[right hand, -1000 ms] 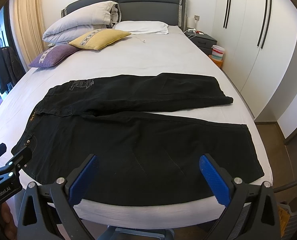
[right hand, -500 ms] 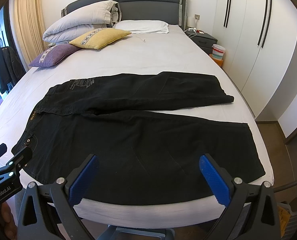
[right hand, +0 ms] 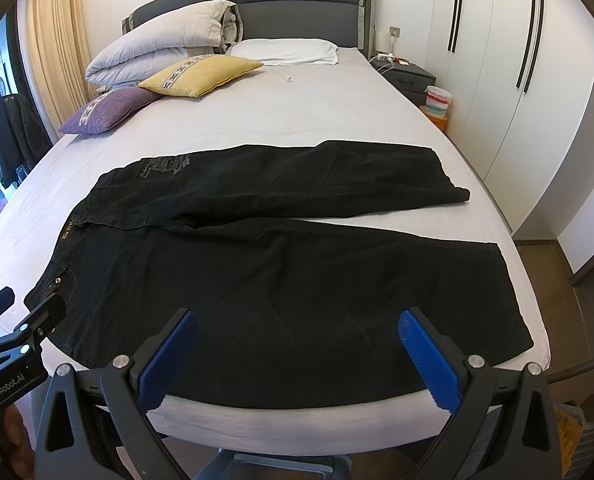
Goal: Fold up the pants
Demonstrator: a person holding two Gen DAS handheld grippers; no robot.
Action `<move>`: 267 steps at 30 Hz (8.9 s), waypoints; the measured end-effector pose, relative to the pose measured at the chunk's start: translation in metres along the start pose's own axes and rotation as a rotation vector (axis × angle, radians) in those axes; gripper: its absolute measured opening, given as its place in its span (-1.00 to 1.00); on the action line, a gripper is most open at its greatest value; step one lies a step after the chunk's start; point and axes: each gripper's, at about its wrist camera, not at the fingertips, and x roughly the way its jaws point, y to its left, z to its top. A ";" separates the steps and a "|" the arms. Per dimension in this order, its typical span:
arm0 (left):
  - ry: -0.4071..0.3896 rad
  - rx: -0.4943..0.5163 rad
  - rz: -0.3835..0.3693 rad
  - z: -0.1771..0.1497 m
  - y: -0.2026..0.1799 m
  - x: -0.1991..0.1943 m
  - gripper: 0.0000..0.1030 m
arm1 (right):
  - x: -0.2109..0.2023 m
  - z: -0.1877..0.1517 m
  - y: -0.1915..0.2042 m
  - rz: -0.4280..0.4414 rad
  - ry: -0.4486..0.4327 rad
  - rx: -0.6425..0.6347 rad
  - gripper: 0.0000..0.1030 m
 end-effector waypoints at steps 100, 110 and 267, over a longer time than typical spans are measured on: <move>-0.195 0.816 -0.206 0.183 0.095 0.266 -0.86 | 0.375 0.269 0.010 0.588 0.353 -0.811 0.42; -0.228 0.808 -0.204 0.169 0.097 0.241 -0.86 | 0.371 0.269 0.004 0.526 0.370 -0.933 -0.85; 0.095 0.522 -0.151 -0.104 0.107 0.106 -0.80 | 0.156 -0.017 -0.309 0.202 -0.043 0.815 -0.90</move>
